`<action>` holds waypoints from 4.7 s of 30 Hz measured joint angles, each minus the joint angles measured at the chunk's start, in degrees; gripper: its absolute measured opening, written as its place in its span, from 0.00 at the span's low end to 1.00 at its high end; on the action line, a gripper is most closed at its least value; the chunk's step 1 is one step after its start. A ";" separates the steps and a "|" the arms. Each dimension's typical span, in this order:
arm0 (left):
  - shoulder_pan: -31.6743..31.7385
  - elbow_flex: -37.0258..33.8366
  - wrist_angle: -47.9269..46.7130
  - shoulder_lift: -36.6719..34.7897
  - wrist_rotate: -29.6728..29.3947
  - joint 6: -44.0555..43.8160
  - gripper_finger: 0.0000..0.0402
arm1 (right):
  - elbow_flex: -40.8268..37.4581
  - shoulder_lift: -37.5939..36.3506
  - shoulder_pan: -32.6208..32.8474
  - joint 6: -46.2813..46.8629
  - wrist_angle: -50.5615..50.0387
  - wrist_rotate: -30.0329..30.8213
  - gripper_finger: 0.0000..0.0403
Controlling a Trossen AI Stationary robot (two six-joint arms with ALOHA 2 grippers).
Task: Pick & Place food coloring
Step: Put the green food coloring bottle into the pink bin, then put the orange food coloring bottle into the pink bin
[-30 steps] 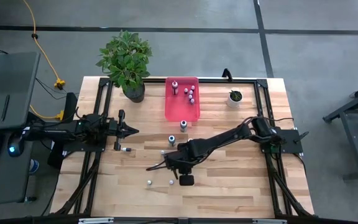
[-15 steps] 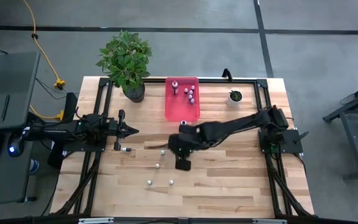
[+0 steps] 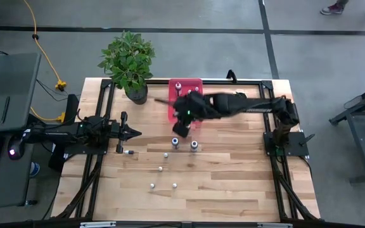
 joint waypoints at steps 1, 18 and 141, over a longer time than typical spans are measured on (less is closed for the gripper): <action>-0.01 0.01 0.00 -0.01 0.00 0.00 0.00 | 0.71 0.08 -1.16 -0.51 -1.63 0.52 0.11; -0.01 0.00 0.00 -0.01 0.00 0.01 0.00 | -11.71 0.32 -18.88 -11.93 0.83 -9.65 0.11; -0.01 0.02 0.00 0.01 0.00 -0.01 0.00 | 9.54 22.10 -29.60 -10.97 -6.92 -15.35 0.49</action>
